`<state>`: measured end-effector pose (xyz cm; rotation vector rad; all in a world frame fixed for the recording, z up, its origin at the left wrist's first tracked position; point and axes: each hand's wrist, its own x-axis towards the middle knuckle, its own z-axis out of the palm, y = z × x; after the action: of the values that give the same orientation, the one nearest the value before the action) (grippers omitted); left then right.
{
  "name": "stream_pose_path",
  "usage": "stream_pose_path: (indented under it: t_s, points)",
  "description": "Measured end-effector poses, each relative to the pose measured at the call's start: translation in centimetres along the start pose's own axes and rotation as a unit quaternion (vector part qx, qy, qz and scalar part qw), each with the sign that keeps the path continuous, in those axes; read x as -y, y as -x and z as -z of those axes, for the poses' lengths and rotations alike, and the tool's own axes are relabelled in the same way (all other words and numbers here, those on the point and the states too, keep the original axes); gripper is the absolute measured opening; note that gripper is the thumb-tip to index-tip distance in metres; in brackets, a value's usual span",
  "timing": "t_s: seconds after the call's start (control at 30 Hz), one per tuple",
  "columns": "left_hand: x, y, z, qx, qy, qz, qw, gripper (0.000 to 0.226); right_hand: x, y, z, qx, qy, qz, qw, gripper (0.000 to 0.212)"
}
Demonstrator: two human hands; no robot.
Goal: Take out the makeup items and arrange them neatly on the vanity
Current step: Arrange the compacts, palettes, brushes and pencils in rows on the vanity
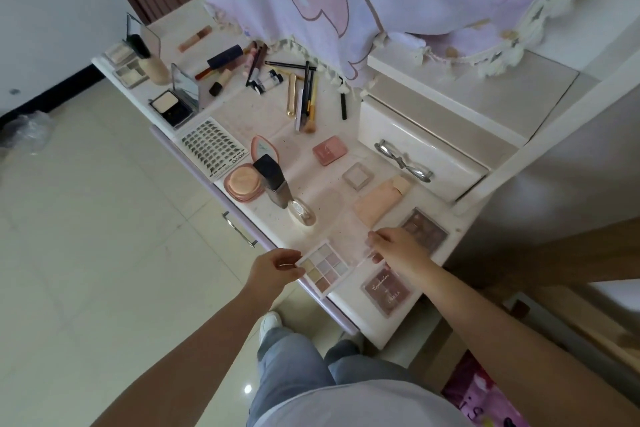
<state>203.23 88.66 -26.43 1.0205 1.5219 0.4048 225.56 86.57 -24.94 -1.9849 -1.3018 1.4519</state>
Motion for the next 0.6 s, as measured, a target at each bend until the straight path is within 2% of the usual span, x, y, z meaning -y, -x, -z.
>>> stream_pose_path:
  t_s: [0.1, 0.17, 0.27, 0.37, 0.43, 0.6]
  points:
    - [0.3, -0.1, -0.2, -0.024, -0.017, 0.003, 1.000, 0.024, -0.7, -0.5, -0.5, -0.016, 0.022, -0.004, 1.000, 0.035]
    - [0.6, 0.0, -0.4, -0.036, -0.040, 0.003, 0.999, 0.020, -0.8, -1.0, -0.4, -0.028, 0.105, 0.003, 0.994, 0.038]
    - [0.9, 0.0, -0.6, -0.046, -0.064, 0.000, 0.997, 0.017, -1.0, -1.9, -0.5, -0.054, 0.265, 0.036, 0.962, 0.043]
    - [1.0, 0.3, -0.6, -0.049, -0.070, 0.001, 0.996, 0.015, -0.7, -2.0, -0.8, -0.066, 0.357, 0.061, 0.930, 0.038]
    - [1.1, 0.5, -0.5, -0.051, -0.072, -0.001, 0.996, 0.015, -0.4, -2.2, -1.1, -0.061, 0.379, 0.069, 0.921, 0.031]
    - [1.1, 0.6, -0.4, -0.050, -0.064, 0.000, 0.997, 0.016, -0.9, -2.2, -1.7, -0.069, 0.364, 0.079, 0.926, 0.027]
